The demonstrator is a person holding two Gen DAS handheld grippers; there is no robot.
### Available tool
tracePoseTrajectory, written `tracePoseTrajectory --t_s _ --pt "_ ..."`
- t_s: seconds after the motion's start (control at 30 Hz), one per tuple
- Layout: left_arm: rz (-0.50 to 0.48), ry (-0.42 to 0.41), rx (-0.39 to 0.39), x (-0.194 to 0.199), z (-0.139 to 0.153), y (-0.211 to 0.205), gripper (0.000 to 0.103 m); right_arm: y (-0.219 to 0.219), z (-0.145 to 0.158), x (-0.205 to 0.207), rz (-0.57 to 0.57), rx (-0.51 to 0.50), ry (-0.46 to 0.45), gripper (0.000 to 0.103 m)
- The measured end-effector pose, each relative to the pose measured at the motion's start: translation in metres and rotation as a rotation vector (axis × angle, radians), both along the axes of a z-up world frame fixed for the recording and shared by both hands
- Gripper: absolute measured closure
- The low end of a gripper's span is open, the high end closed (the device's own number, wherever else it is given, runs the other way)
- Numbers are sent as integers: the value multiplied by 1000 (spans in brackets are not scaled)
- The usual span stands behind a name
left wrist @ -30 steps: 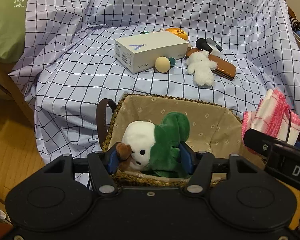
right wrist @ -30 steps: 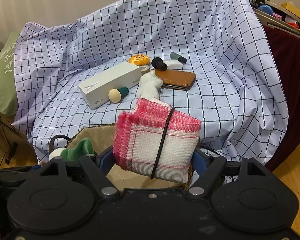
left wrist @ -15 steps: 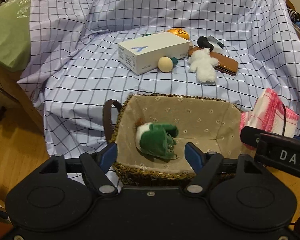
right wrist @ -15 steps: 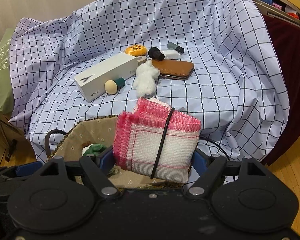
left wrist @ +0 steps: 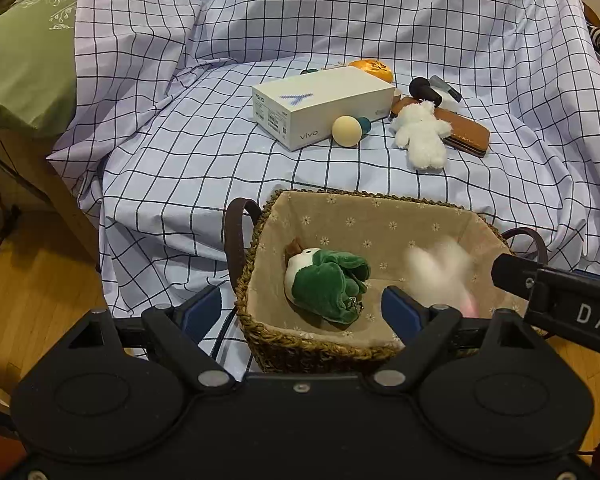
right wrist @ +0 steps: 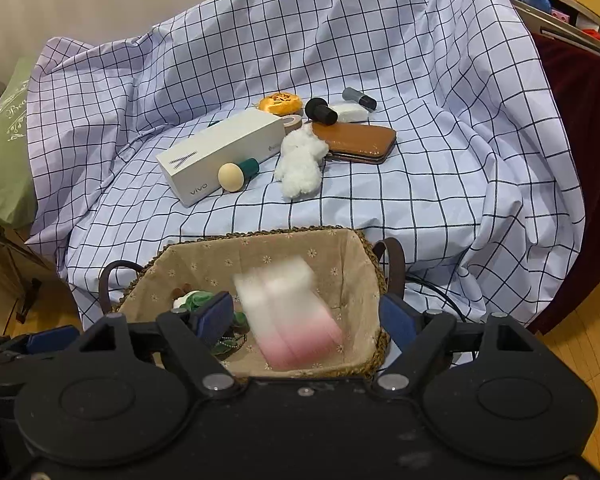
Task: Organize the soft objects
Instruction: 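Lower the towel bundle into the basket and open the right tool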
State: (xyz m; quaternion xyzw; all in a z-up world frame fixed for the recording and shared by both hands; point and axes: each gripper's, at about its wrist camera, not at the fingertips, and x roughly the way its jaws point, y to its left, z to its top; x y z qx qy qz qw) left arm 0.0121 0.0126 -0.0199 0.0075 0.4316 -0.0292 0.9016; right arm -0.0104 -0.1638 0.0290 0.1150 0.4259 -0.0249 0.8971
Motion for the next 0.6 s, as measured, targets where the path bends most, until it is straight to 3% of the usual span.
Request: tracePoseTrajectory --t_s 0.6 --pt "-1 -4 -2 -1 1 1 18 -3 -1 0 -14 0 3 23"
